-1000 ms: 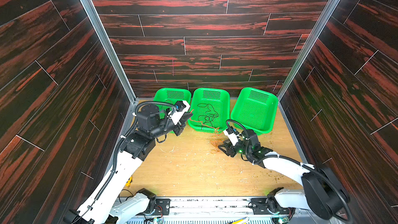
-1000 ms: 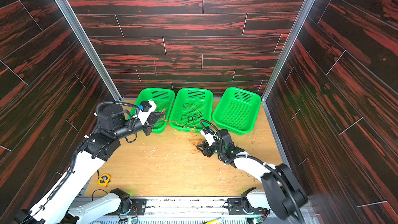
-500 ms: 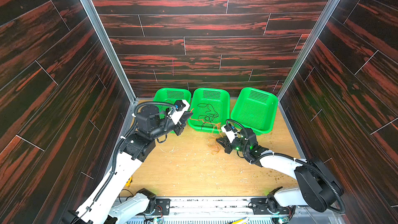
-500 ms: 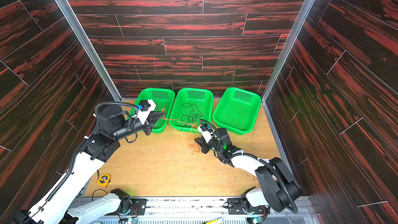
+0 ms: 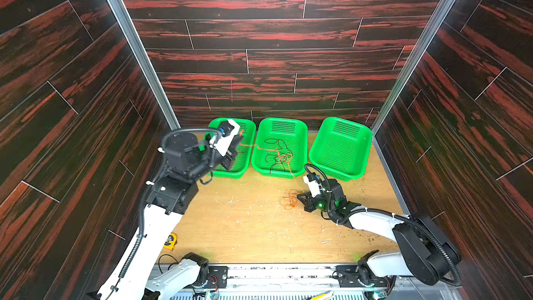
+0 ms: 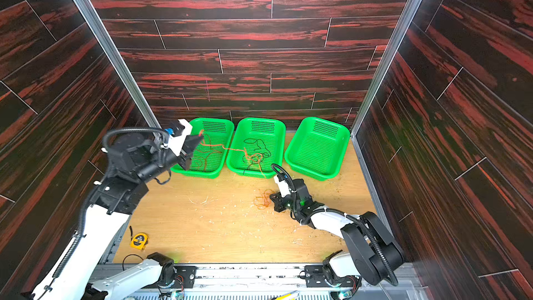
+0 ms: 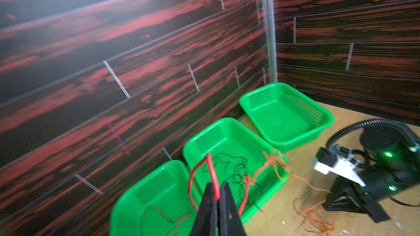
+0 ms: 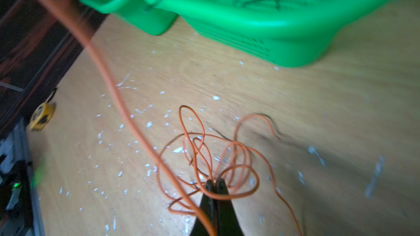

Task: Untangle the cables
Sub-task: 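Swing the left gripper holding the red wire over the leftmost basket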

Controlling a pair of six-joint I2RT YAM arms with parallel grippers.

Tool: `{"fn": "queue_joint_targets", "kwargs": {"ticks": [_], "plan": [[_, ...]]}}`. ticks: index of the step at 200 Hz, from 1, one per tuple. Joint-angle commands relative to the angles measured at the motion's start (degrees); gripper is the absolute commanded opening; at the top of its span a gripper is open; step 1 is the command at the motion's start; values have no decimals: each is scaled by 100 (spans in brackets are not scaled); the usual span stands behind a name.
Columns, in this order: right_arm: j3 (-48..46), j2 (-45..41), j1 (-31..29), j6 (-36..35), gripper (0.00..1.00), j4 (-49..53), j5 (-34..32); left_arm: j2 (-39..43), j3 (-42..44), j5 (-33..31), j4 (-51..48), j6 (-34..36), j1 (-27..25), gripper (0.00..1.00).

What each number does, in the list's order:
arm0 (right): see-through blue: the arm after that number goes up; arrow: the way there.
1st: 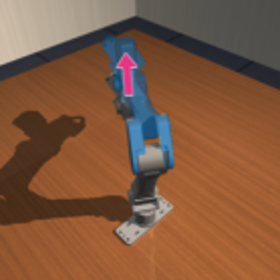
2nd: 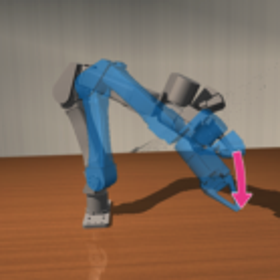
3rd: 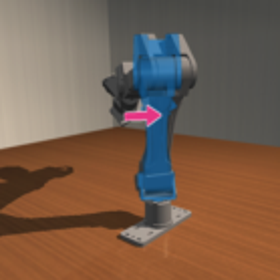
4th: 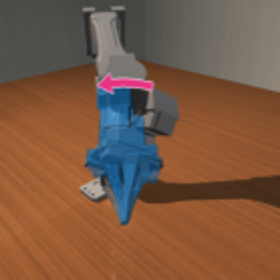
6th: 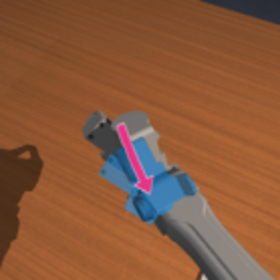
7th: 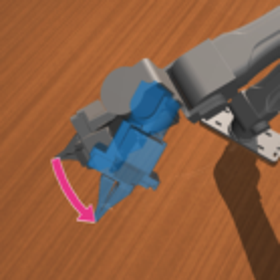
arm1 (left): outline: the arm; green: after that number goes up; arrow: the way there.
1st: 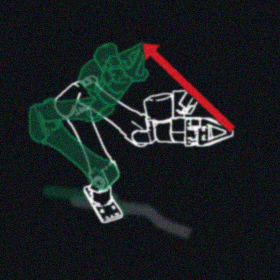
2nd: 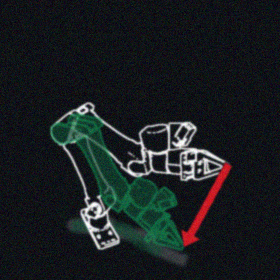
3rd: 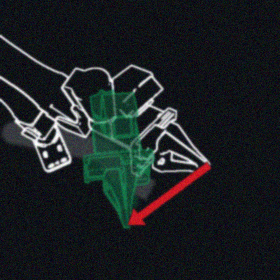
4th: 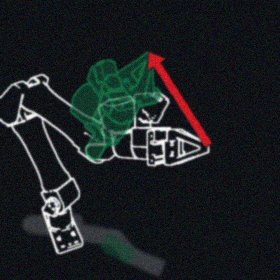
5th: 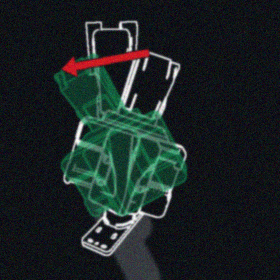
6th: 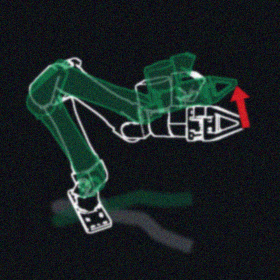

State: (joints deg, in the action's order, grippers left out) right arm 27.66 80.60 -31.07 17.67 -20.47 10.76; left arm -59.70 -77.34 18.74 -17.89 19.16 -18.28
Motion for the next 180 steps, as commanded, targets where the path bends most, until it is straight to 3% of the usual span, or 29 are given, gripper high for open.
{"fn": "queue_joint_targets", "kwargs": {"ticks": [1,58,94,115,152,180], "plan": [[-31,201,135,514,0,405,-248,-49,-300,-66,-131,226,150,0],[-132,211,387,605,0,906,-520,-181,-674,-140,-142,387,614,0],[-169,25,382,311,0,975,-356,-321,-903,406,-244,287,791,0],[-64,-152,133,107,0,1395,-508,-358,-843,406,-37,102,790,0],[5,-258,-751,-423,0,1655,-864,-252,-141,-848,1031,-377,787,0],[110,-7,-1014,-671,0,1563,-725,-341,432,-1936,1657,-658,784,0]]}}
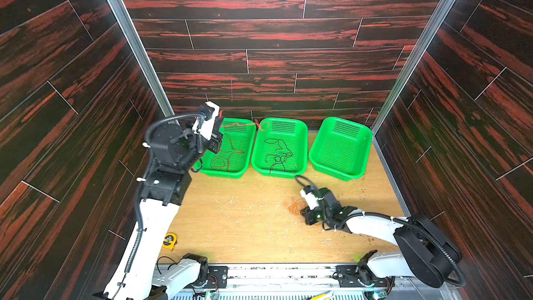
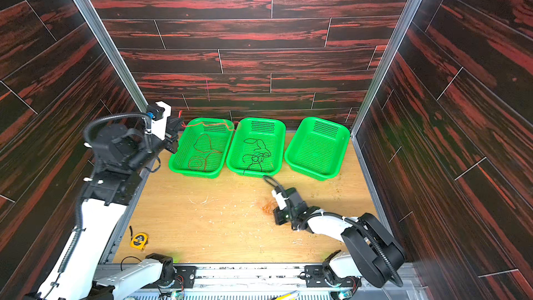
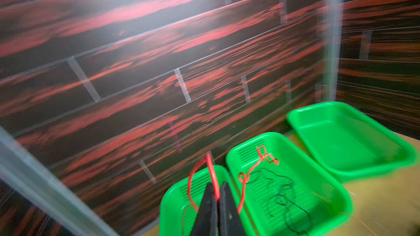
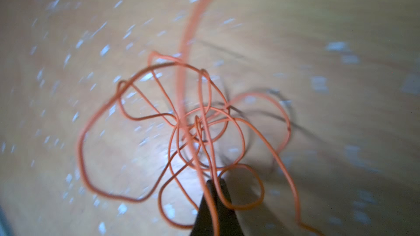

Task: Untangle the cables
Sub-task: 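Swing the left gripper holding the red wire over the leftmost basket, then open the left gripper to drop the red wire into the leftmost basket, then bring the left gripper back toward the tangle while the right gripper grasps an orange wire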

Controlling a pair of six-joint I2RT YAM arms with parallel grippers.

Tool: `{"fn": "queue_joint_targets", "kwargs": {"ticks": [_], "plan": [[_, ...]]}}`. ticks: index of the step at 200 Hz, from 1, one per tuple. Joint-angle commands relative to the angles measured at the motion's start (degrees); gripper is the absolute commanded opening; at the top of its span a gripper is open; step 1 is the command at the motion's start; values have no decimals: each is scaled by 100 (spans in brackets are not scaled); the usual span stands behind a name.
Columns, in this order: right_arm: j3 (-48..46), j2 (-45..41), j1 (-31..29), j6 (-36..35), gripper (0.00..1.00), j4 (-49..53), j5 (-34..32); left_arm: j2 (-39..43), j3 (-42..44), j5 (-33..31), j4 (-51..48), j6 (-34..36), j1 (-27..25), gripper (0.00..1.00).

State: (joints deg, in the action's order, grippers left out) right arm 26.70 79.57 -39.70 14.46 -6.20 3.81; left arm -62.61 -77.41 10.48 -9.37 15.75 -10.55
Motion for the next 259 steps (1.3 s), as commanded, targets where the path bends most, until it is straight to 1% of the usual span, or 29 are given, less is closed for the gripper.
{"fn": "queue_joint_targets", "kwargs": {"ticks": [1,16,27,37,56,71,78,91,105,111,116,123,126,138,151,162,188,195,205,220,259], "plan": [[214,104,-156,-361,0,136,-17,-59,464,-1127,831,-322,9,0],[345,245,-266,-524,0,158,68,-258,780,-1343,1178,-361,22,0],[393,308,-309,-637,0,99,266,-459,949,-1536,1393,-424,30,0],[427,359,-328,-665,0,54,345,-654,1118,-1941,1722,-486,47,0],[507,436,-358,-726,0,85,483,-1064,1377,-2487,2338,-736,226,0],[529,421,-380,-809,0,104,537,-1471,1455,-2503,2624,-1058,436,0],[548,395,-390,-850,0,120,527,-1670,1467,-2380,2712,-1145,501,0],[603,321,-389,-950,0,186,498,-2032,1544,-2404,2952,-1260,529,0],[660,196,-390,-976,8,247,432,-2336,1697,-2354,3232,-1418,554,0],[685,125,-390,-1018,14,266,421,-2420,1799,-2338,3376,-1499,562,0],[702,66,-389,-1016,20,298,414,-2467,1887,-2319,3484,-1564,562,7],[741,-34,-389,-1015,28,342,399,-2509,1985,-2225,3574,-1628,567,23],[755,-72,-390,-1023,30,355,400,-2525,2015,-2160,3576,-1640,571,30],[816,-228,-389,-1082,36,429,378,-2514,2083,-1973,3510,-1715,571,51],[918,-361,-389,-1218,40,574,380,-2423,2179,-1788,3478,-1754,571,66],[1000,-464,-387,-1332,41,680,378,-2304,2230,-1680,3389,-1777,571,75],[1156,-612,-372,-1566,43,899,381,-1856,2261,-1576,2902,-1708,571,86],[1199,-641,-376,-1594,43,949,383,-1711,2248,-1515,2729,-1674,573,88],[1252,-661,-363,-1612,43,1000,374,-1521,2209,-1395,2406,-1586,563,88],[1335,-661,-338,-1511,42,1079,214,-1271,2200,-961,1917,-1342,558,88],[1379,-802,-296,-1207,41,971,79,-526,2566,-577,1362,-1373,467,84]]}}
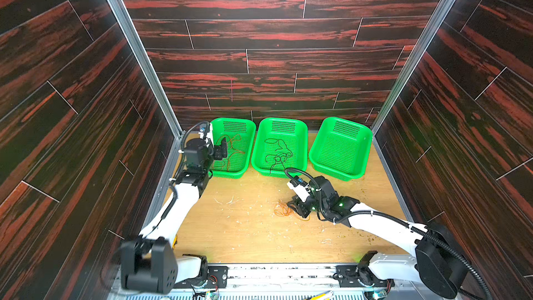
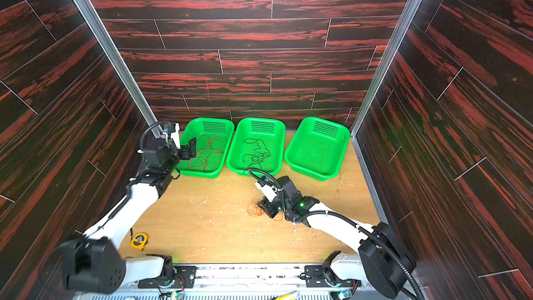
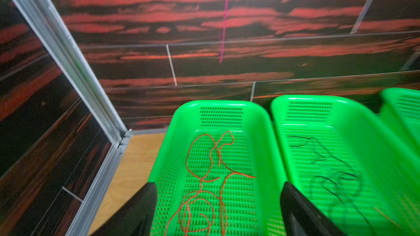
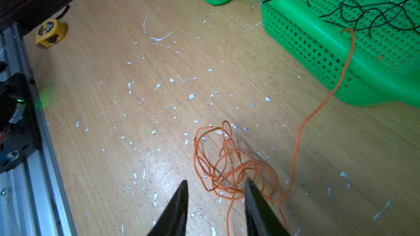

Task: Untangle the cables
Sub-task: 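Bring the left gripper back toward the tangle while the right gripper grasps an orange wire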

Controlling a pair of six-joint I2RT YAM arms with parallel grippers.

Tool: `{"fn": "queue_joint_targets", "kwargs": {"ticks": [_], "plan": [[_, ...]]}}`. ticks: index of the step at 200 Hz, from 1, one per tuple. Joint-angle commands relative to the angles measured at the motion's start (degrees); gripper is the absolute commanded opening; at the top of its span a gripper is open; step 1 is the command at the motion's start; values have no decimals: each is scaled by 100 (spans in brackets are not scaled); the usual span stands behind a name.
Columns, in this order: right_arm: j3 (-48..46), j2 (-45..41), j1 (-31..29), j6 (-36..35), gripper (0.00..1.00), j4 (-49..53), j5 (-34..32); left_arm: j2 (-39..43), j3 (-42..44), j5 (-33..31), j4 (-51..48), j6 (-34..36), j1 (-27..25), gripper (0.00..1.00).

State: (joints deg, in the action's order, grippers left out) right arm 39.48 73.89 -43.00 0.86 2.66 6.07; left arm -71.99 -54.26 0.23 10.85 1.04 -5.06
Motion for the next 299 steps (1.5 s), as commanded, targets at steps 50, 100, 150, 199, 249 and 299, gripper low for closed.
{"fn": "queue_joint_targets", "kwargs": {"ticks": [50,100,150,199,249,299], "plan": [[25,-258,259,716,44,172,-372,937,553,542,-1271,441,-1001,79],[3,321,549,1078,50,-156,-378,1040,777,831,-1249,621,-1918,75],[221,1355,749,972,44,-832,-246,1151,882,806,-1147,634,-2302,74],[376,1384,735,680,0,-947,-110,1204,920,779,-1087,644,-2412,74],[326,63,720,546,0,-523,124,1172,983,986,-858,504,-2460,75],[795,-923,717,434,0,-390,578,1021,985,1458,-459,423,-2767,77]]}}
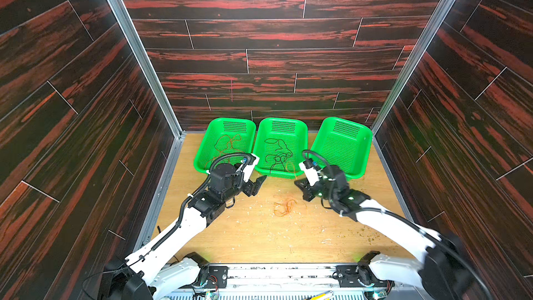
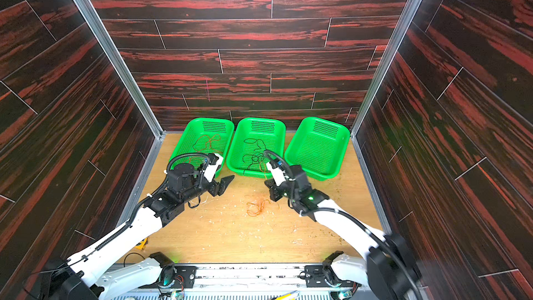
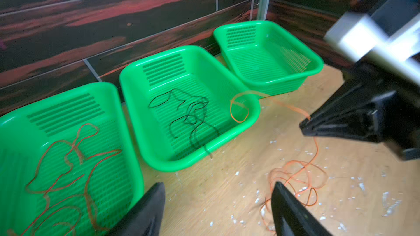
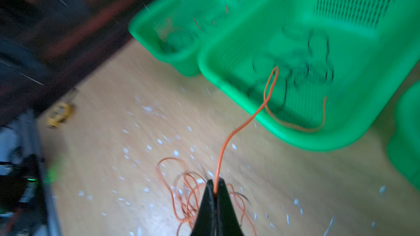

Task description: Untangle the cables

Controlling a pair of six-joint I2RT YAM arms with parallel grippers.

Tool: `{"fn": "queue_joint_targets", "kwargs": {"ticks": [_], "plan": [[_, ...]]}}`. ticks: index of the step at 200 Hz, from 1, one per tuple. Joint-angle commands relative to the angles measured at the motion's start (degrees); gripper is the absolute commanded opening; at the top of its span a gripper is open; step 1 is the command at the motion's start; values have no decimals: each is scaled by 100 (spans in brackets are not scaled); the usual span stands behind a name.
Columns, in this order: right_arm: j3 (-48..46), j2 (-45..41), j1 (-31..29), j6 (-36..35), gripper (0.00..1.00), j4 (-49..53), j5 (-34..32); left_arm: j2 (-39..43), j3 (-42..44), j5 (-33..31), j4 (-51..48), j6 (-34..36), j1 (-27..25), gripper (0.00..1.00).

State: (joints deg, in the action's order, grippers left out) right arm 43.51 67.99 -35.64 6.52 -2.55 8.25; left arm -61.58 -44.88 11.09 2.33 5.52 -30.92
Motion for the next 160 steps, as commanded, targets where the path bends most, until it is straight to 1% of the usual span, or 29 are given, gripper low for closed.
{"fn": "queue_joint_targets", "kwargs": {"ticks": [1,32,69,91,104,119,126,144,160], "plan": [[407,-336,-17,-142,0,136,374,-20,49,383,410,-29,-193,77],[1090,-279,-22,-389,0,541,431,-63,79,686,778,54,-485,78],[1625,-268,-19,-547,0,823,545,-204,118,590,883,216,-785,78],[1825,-284,-16,-554,0,896,665,-337,41,412,1016,374,-1047,78],[1892,-312,-14,-563,0,904,730,-461,-58,142,1068,519,-1218,79],[1994,-343,-16,-571,0,936,804,-617,-133,12,1261,623,-1347,80],[2062,-353,-16,-577,0,974,819,-706,-152,-97,1419,611,-1381,80],[2274,-366,-13,-641,0,1123,861,-926,-124,-148,1651,621,-1391,80],[2423,-356,-16,-726,0,1244,843,-988,27,-90,1881,636,-1391,80]]}}
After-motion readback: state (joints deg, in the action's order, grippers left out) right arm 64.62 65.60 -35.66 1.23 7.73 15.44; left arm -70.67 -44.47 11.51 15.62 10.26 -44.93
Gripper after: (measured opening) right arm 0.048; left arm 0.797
